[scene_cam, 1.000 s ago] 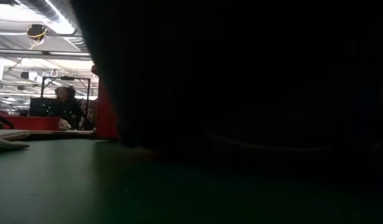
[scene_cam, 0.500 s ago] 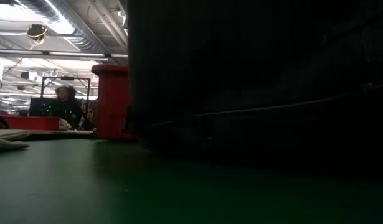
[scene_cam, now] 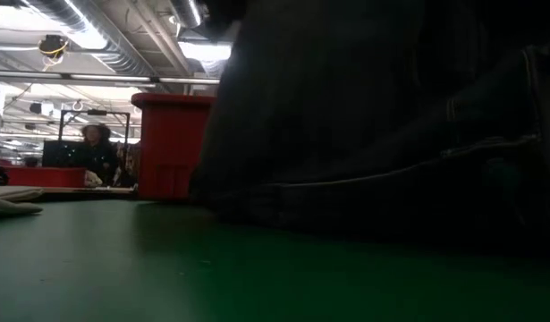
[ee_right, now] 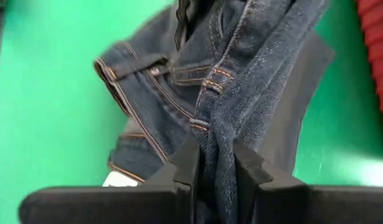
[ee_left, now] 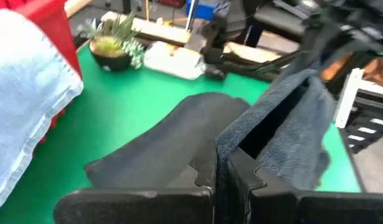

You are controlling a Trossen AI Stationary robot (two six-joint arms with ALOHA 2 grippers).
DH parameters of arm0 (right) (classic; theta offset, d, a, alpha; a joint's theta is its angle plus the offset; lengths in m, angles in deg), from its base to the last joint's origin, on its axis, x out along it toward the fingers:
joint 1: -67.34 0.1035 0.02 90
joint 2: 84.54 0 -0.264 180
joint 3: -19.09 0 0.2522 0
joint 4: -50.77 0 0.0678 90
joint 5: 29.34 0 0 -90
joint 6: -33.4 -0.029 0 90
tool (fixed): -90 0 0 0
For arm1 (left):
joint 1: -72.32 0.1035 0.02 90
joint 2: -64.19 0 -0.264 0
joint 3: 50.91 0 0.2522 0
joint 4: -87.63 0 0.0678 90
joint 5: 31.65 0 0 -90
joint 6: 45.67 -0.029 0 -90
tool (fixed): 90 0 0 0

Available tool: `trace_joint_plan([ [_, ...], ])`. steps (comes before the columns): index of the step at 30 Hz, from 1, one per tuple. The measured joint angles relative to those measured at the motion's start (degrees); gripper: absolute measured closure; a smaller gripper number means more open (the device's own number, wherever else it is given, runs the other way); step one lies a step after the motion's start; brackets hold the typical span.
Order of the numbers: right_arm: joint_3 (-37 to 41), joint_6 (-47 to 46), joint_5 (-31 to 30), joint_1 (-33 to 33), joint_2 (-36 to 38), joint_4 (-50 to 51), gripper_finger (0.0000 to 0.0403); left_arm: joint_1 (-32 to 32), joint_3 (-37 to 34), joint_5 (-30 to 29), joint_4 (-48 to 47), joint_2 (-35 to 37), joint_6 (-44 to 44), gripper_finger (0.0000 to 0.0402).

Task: Fold Laundry from Bin
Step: Fold the dark blue pants

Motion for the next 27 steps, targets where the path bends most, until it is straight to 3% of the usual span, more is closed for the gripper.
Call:
trace_joint_plan([
  [12,11.2,-1.6,3.0,-4.4,-0.1,-0.2,0.035,11.8,0.0,5.3,12.1,-14.5,-6.8,0.0399],
  [20,17.4,-1.4,2.2,-7.3,-0.1,-0.9,0.035,16.0,0.0,5.6,16.4,-24.1,-11.8,0.0393],
  [27,20.0,-1.2,1.3,-10.0,-0.1,-1.0,0.0349,17.9,0.0,5.7,17.5,-27.3,-12.0,0.0392],
])
